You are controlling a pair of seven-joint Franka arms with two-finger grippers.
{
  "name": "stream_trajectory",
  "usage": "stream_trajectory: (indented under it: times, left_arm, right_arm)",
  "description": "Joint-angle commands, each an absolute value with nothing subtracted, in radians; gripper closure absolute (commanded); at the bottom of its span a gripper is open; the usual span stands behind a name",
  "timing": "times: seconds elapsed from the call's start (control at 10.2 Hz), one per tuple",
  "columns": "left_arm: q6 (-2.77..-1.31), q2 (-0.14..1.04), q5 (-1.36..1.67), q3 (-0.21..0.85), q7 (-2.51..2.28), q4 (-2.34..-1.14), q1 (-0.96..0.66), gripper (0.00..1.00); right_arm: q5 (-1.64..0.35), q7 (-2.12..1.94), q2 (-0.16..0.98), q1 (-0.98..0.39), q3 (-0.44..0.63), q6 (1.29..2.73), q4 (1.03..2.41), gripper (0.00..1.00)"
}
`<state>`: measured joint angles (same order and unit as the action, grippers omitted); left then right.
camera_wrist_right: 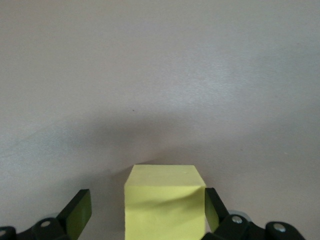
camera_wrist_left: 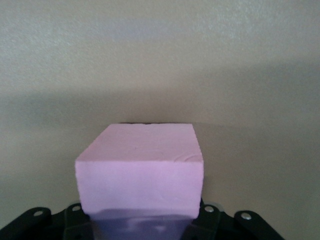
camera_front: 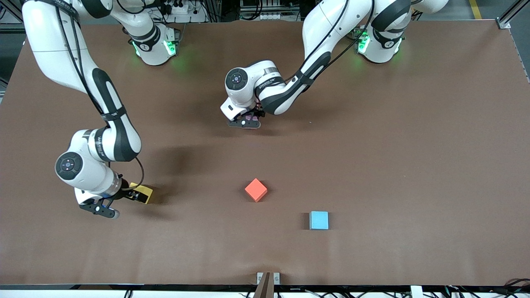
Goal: Arrange blocks into number 1
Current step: 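Place the hot-pink cube beside the light pink cube while the right gripper grasps yellow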
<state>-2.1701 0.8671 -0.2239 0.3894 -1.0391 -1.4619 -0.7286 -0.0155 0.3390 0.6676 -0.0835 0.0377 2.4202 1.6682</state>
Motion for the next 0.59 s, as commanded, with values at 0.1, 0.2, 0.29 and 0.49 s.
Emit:
stream_trajectory:
  times: [0.1,0.2,0.29,0.49]
  left_arm:
    - [-2.171,0.881,-0.232,0.382,-1.031,-1.437,-0.741,1.0]
    - [-2.171,0.881,-0.232,0.382,-1.031,-1.437,-0.749,1.0]
    - [-2.171,0.881,-0.232,0.382,-1.031,-1.439,-0.75,1.0]
    - [-2.171,0.879,-0.23,0.383,-1.034,-1.439,-0.75,0.58]
  right_arm:
    - [0.001,0.327,0.696,-0.103,0.051,2.43,1.641,0.0]
    - [0.024,0.324,0.698,-0.1,0.051,2.443,1.641,0.0]
    - [0.034,0.307,0.698,-0.097,0.051,2.448,1.641,0.0]
    - [0.028,0.269,0.696,-0.097,0.067,2.441,1.637,0.0]
